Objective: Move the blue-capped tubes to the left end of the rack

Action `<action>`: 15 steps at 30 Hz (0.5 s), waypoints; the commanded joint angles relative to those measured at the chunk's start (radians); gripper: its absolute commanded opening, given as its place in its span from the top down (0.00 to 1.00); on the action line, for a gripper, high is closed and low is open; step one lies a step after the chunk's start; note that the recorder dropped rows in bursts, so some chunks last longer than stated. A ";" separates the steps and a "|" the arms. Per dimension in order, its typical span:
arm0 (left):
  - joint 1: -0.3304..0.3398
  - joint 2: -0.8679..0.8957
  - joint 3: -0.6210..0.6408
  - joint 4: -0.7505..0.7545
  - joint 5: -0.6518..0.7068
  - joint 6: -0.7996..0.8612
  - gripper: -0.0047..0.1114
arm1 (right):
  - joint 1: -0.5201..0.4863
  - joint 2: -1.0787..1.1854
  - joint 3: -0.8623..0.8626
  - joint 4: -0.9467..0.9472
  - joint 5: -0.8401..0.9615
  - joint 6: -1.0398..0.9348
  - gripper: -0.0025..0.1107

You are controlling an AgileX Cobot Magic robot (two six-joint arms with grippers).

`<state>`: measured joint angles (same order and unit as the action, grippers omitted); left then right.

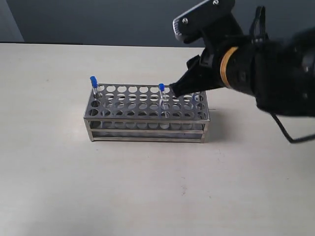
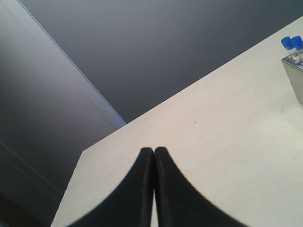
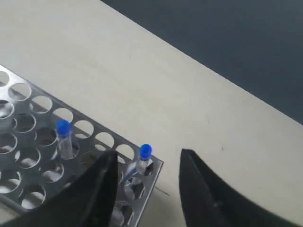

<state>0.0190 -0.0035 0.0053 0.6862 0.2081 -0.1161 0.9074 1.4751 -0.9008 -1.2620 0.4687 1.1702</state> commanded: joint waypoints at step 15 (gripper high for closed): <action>-0.002 0.003 -0.005 -0.001 -0.001 -0.005 0.95 | 0.002 0.045 0.217 -0.482 -0.113 0.719 0.61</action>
<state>0.0190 -0.0035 0.0053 0.6862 0.2081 -0.1161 0.9092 1.5188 -0.6864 -1.7315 0.3835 1.8797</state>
